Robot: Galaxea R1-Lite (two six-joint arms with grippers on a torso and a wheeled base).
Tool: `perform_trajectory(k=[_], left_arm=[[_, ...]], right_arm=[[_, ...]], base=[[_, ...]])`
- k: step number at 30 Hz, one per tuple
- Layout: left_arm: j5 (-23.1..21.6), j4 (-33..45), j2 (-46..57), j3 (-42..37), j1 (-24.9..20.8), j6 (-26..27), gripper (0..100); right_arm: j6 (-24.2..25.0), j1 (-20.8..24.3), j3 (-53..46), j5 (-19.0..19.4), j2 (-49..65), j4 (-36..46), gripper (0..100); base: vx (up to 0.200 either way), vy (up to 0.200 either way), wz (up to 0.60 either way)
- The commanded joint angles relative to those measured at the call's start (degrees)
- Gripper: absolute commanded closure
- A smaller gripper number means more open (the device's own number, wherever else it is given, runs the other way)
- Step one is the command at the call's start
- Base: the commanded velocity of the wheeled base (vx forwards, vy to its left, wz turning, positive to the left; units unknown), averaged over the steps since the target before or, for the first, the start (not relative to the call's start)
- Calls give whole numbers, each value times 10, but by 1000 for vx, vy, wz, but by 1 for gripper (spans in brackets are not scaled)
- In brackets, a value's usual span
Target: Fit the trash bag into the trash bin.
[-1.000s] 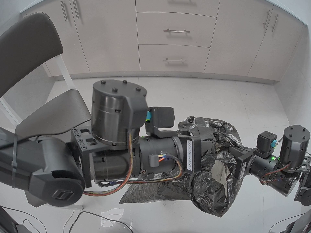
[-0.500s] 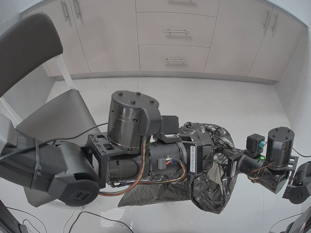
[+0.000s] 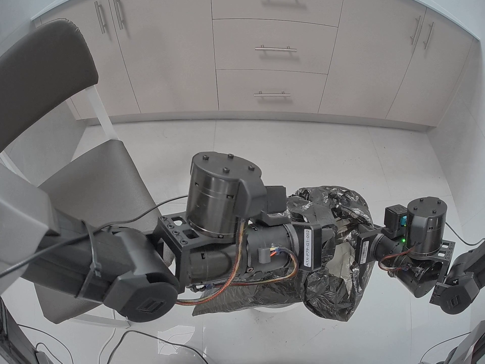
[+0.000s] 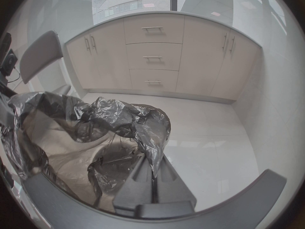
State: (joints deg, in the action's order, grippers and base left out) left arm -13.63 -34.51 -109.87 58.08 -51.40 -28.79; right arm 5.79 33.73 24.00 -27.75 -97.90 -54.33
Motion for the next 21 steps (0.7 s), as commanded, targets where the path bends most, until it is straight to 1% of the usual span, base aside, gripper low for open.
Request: perform_trajectory(k=[1, 3, 5, 8, 13, 21], left_arm=[[0, -4, -23, 7, 1, 0, 100], [1, -4, -25, 8, 1, 0, 100], [0, -4, -25, 11, 0, -1, 100], [2, -4, -32, 20, -1, -2, 100], [3, -2, -46, 45, -4, -2, 100], [3, 8, -72, 95, -7, -2, 100]], right_arm=[[-1, -1, 10, -13, -8, 0, 100], [-1, -1, 13, -20, -8, 0, 100], [-1, -1, 16, -39, -9, -1, 100], [-2, 0, 17, -50, -8, -1, 100], [-1, 4, 17, -57, -8, -4, 100], [-2, 0, 16, -57, -18, -29, 100]], base=[[0, 0, 0], [0, 0, 0], [0, 0, 0], [0, 0, 0], [0, 0, 0], [0, 0, 0]])
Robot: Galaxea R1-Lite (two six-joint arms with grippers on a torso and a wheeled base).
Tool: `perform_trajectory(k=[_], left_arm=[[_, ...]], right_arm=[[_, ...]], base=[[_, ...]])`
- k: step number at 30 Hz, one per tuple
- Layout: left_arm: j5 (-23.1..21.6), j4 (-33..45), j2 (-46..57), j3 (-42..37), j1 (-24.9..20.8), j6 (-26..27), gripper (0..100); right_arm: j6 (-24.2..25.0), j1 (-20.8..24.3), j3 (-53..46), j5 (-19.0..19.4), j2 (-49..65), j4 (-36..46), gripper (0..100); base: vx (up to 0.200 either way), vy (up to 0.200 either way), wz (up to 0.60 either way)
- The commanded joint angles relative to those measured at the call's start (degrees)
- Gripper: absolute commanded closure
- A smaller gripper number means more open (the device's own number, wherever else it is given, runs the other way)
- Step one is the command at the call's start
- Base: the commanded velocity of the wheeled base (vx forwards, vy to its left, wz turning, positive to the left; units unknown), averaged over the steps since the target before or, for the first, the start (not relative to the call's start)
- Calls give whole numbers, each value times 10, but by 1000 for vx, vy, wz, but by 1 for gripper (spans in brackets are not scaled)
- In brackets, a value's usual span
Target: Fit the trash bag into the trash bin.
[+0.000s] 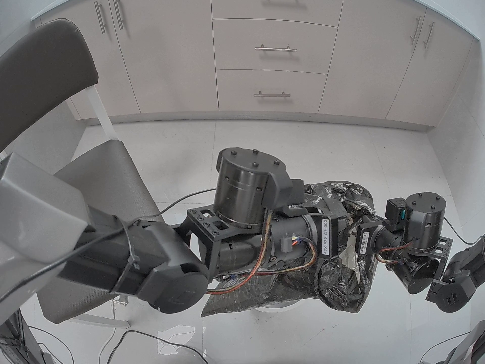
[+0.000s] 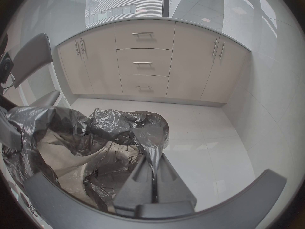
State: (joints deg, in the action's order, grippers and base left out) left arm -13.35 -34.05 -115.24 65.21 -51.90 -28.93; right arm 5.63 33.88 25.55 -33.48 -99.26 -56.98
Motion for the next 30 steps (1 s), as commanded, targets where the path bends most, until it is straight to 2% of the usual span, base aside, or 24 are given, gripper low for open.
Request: perform_trajectory(k=[1, 6, 20, 24, 30], left_arm=[[0, 4, -19, 25, -3, -1, 100], [1, 12, -51, 56, -4, -1, 100], [4, 6, -87, 59, -1, -1, 100], [25, 4, -86, 56, 8, 0, 100], [26, 4, -89, 55, 21, -1, 100]], right_arm=[[0, -1, 0, 0, -4, -2, 100], [1, -1, 4, -14, -4, -3, 100], [1, -2, 3, -17, -17, -3, 100], [0, -2, 1, -17, -27, -27, 100], [-1, -2, -2, -22, -53, -52, 100]], base=[[0, 0, 0], [0, 0, 0], [0, 0, 0], [0, 0, 0], [0, 0, 0]])
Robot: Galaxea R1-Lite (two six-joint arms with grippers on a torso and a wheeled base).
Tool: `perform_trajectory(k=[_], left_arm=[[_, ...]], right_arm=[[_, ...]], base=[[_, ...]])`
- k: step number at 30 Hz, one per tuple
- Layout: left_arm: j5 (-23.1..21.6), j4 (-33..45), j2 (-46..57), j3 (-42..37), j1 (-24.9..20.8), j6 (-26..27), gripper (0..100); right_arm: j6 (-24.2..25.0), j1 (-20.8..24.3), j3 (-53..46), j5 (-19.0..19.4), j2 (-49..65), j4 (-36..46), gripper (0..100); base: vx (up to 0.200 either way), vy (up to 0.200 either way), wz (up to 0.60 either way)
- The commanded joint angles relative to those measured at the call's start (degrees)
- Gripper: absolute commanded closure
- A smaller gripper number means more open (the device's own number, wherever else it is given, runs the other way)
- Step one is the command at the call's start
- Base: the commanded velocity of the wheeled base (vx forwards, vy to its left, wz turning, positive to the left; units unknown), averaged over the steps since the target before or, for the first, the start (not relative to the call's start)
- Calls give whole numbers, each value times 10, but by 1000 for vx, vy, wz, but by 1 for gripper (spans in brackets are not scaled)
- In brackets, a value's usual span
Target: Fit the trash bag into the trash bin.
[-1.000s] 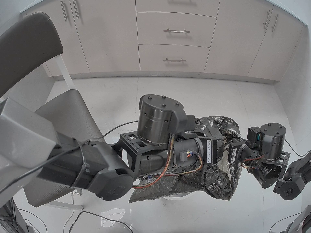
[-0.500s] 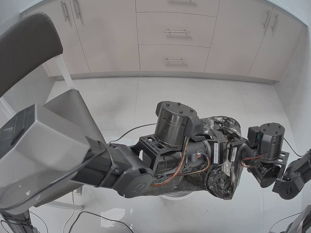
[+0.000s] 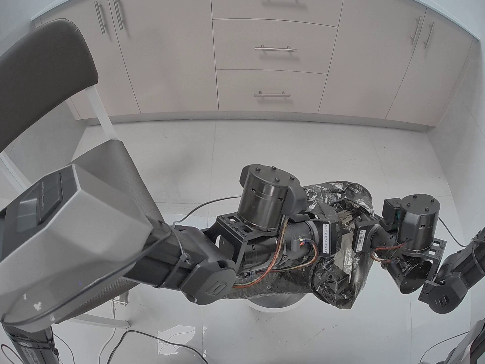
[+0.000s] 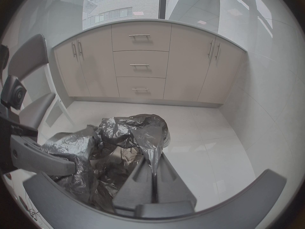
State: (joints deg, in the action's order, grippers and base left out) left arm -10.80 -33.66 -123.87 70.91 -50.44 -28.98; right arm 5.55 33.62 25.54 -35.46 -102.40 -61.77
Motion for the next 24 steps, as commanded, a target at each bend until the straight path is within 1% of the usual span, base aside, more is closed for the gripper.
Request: perform_trajectory(k=[1, 6, 11, 12, 15, 20, 24], left_arm=[[1, 0, -4, -3, 7, 0, 100], [1, -10, 0, -31, 26, 1, 100], [1, -37, 6, -57, 47, -5, 100], [1, -47, 7, -72, 55, -7, 100], [1, -62, 7, -94, 69, -8, 100], [0, -98, 8, -132, 90, -8, 100], [0, -113, 12, -153, 98, -9, 100]], right_arm=[[1, 0, -1, -2, -25, -5, 100], [3, 0, -2, -1, -41, -12, 100], [1, 1, -6, -2, -65, -53, 100], [0, 4, -8, -2, -79, -71, 100], [0, 7, -10, -4, -97, -92, 100], [0, 7, -12, -7, -119, -112, 100], [-1, 10, -13, -7, -133, -132, 100]], base=[[0, 0, 0], [0, 0, 0], [0, 0, 0], [0, 0, 0], [0, 0, 0], [0, 0, 0], [0, 0, 0]])
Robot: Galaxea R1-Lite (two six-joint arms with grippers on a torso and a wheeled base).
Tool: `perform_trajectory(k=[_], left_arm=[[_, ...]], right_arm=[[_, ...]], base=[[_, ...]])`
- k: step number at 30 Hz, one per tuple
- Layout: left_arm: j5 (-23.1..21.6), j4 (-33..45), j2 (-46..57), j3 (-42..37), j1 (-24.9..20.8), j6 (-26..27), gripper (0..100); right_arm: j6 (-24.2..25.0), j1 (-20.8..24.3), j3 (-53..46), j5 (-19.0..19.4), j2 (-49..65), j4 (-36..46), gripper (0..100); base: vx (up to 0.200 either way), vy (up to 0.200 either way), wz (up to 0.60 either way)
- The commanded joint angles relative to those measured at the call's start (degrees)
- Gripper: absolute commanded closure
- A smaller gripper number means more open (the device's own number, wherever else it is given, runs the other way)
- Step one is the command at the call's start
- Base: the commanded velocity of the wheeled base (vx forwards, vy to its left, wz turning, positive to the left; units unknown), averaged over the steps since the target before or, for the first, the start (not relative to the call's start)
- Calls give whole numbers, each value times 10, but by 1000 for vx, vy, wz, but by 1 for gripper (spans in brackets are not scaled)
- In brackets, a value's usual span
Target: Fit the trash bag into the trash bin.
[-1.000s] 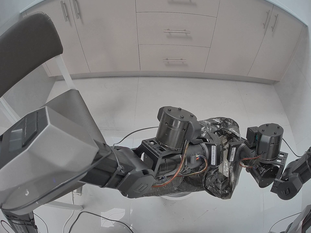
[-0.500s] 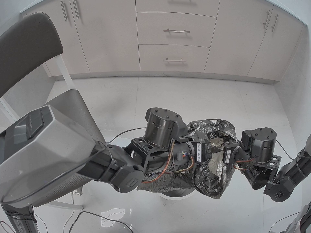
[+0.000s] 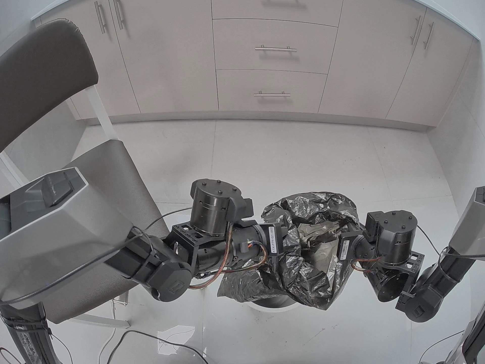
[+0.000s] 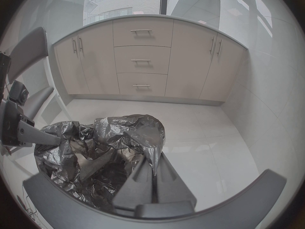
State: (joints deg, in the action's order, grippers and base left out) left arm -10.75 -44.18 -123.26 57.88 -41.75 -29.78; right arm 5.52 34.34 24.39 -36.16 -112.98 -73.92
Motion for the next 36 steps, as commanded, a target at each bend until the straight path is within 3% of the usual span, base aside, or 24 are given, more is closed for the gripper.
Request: perform_trajectory(k=[1, 12, 26, 36], left_arm=[[-1, -7, 6, -22, 11, -1, 100], [-1, -14, 15, -98, 17, 0, 100], [2, -13, 0, -107, 26, 2, 100], [22, -15, -35, -80, 60, 9, 100]], right_arm=[[-1, 3, -1, -1, -27, -10, 100], [-48, 9, -21, -1, -109, -161, 100], [-46, 13, -16, 4, -167, -161, 100], [-12, -7, 17, 4, -198, -161, 100]], base=[[0, 0, 0], [0, 0, 0], [0, 0, 0], [0, 0, 0]])
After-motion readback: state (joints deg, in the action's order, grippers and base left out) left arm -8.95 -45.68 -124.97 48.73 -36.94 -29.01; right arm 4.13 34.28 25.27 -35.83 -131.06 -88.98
